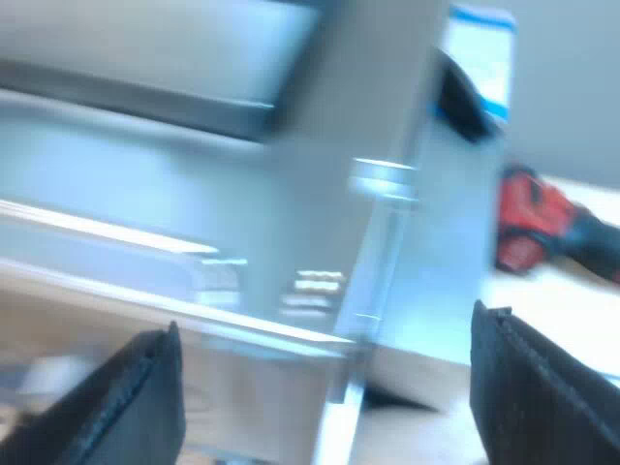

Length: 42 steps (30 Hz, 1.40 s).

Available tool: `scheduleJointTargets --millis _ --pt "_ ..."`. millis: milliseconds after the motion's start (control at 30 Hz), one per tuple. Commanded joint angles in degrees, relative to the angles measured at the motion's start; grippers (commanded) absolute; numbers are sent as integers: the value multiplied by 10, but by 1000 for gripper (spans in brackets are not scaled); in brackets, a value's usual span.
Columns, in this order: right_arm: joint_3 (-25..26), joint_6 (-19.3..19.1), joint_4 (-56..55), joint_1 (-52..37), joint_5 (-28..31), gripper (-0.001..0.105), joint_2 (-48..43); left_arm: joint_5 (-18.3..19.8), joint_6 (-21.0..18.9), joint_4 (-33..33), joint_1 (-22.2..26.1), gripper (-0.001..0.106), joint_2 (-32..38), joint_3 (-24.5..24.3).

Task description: Put the handle in the coffee machine

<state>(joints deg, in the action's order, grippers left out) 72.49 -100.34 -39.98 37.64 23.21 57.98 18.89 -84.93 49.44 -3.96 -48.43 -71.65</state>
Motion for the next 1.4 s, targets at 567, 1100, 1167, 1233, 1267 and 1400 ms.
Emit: scheduleJointTargets --millis 567,1100,1167,1233,1267,1400 --pt "-72 11 -89 -343 -159 63 -152 -114 -8 -4 10 86 107 34" --pt "-220 -25 -92 -368 -198 63 -416 -114 -33 3 102 86 380 209" --pt "-226 -25 -100 -368 -206 63 -440 -114 -33 18 102 86 412 220" --pt "-227 -25 -115 -368 -211 63 -461 -114 -33 50 102 86 436 228" --pt "-226 -25 -119 -368 -211 63 -468 -114 -33 70 102 86 449 231" --pt "-228 -33 -158 -368 -211 63 -504 -114 -35 149 102 86 490 238"
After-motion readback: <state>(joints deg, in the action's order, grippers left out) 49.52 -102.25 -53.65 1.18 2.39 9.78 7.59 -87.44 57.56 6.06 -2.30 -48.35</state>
